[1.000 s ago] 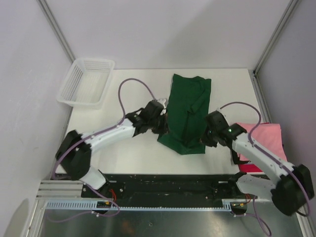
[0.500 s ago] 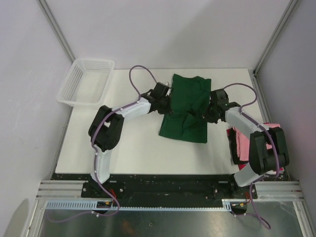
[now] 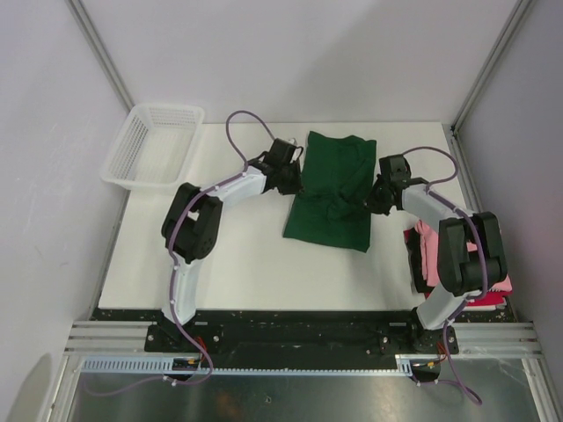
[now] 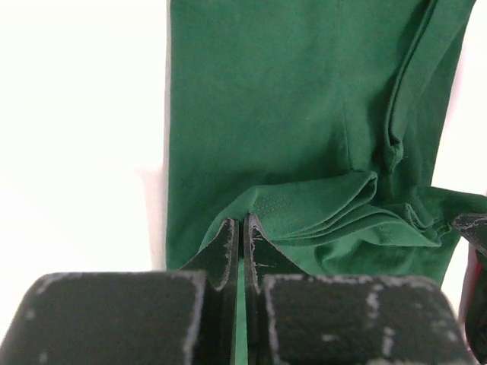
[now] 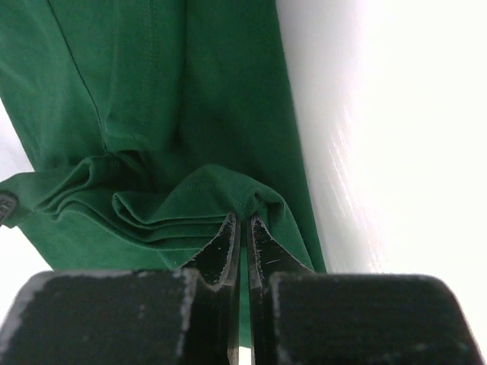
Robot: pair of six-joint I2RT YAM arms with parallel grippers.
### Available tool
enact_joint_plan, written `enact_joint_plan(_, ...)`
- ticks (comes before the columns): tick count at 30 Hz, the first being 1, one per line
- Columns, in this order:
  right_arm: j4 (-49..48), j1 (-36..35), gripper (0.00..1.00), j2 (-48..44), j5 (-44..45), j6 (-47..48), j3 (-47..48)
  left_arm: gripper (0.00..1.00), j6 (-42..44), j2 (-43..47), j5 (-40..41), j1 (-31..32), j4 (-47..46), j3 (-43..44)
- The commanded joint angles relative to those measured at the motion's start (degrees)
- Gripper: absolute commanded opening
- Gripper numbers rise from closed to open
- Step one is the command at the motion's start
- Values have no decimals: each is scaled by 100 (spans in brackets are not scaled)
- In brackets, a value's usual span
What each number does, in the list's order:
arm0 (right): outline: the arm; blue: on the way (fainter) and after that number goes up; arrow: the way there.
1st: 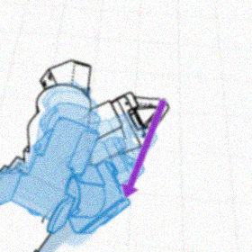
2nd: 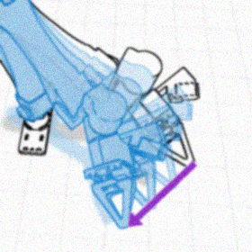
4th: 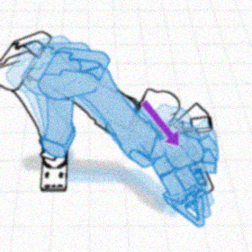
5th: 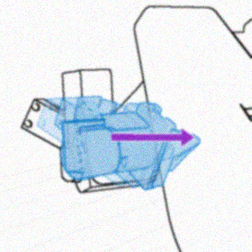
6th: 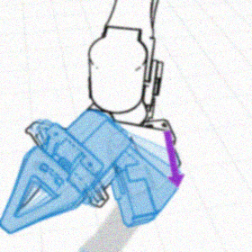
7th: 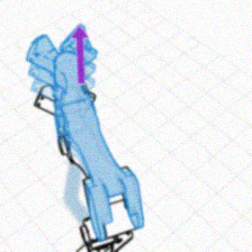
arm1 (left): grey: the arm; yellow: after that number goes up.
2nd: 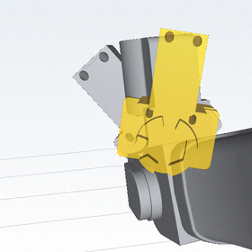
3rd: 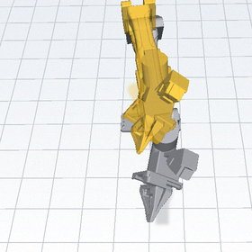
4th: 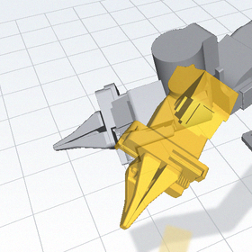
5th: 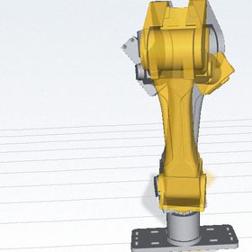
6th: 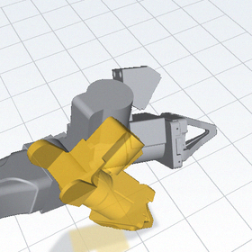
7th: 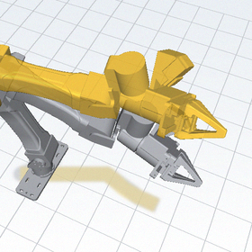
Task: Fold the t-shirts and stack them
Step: Fold the folded rectangular tshirt in 1/3 of the way
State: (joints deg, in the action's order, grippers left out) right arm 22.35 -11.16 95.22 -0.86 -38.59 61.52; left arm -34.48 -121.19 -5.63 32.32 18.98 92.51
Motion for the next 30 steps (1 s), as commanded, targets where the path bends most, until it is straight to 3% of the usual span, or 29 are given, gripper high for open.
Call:
enact_joint_plan(1, -281, 83, 0, 172, -131, 150, 320, 0, 171, -128, -159, -114, -89, 414)
enact_joint_plan(3, -296, 126, 3, 219, -164, 161, 331, 2, 210, -198, -237, -136, -88, 493)
enact_joint_plan(5, -315, 165, 12, 204, -174, 170, 345, 7, 259, -235, -268, -155, -79, 557)
enact_joint_plan(11, -112, 235, 48, -118, -41, 391, 582, 47, 451, 62, -292, -379, -46, 559)
enact_joint_plan(13, 120, 131, 53, -291, 182, 520, 702, 56, 565, 362, -240, -438, -5, 369)
enact_joint_plan(15, 292, -77, 54, -464, 420, 618, 747, 59, 640, 751, -240, -446, 12, 75)
enact_joint_plan(18, 407, -571, 45, -537, 670, 732, 755, 53, 610, 1230, -213, -396, 7, -574)
enact_joint_plan(23, 262, -1125, 28, -128, 628, 758, 796, 25, 434, 1547, -443, -177, -50, -1270)
enact_joint_plan(27, 210, -1275, 22, 419, 608, 800, 1031, 9, 293, 1536, -500, 29, -122, -1583)
enact_joint_plan(30, 151, -1306, 22, 814, 684, 891, 1282, 4, 206, 1466, -515, 103, -176, -1774)
